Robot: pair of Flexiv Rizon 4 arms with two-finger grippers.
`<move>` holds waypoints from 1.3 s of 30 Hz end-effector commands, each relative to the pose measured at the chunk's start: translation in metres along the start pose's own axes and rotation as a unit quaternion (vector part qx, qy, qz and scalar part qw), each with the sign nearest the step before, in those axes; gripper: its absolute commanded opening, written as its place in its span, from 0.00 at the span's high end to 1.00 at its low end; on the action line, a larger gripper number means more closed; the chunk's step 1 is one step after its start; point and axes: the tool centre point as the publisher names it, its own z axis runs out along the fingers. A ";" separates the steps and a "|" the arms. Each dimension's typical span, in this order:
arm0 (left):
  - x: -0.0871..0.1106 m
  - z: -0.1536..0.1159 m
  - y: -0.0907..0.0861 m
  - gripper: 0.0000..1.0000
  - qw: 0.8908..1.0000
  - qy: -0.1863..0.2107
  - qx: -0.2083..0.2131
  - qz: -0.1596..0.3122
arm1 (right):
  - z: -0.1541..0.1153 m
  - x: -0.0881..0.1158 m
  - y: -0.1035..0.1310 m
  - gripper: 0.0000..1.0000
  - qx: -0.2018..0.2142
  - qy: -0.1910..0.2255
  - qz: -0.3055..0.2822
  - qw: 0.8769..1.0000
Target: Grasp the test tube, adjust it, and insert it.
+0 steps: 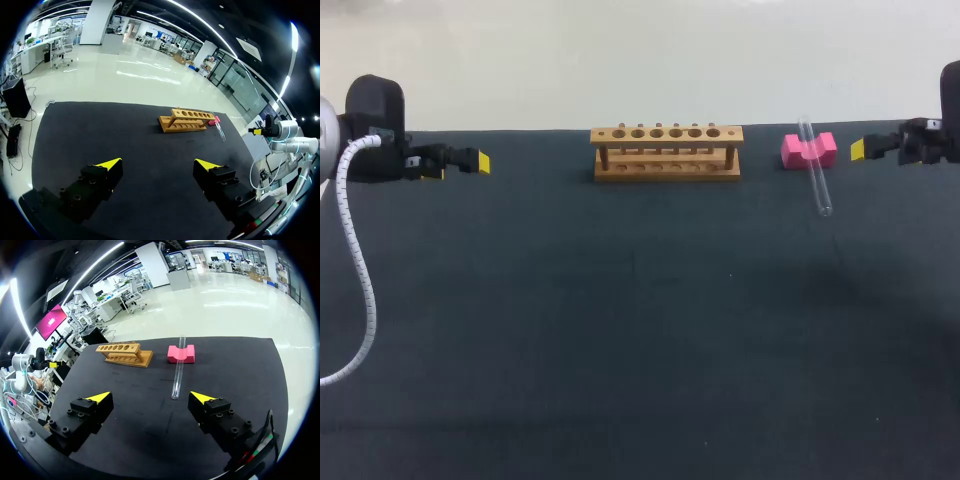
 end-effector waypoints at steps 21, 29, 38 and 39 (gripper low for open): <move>-0.002 0.002 0.000 0.00 1.000 0.002 0.009 0.010 | 0.000 0.000 0.000 0.00 0.000 0.000 0.000 1.000; -0.016 0.023 0.000 0.00 0.989 -0.003 0.095 0.109 | 0.000 0.000 0.000 0.00 0.000 0.000 0.000 1.000; -0.038 0.043 0.011 0.00 0.969 -0.031 0.154 0.189 | 0.000 0.000 0.000 0.00 0.000 0.000 0.000 1.000; -0.040 0.045 0.012 0.00 0.967 -0.032 0.160 0.197 | 0.000 0.000 0.000 0.00 0.000 0.000 0.000 1.000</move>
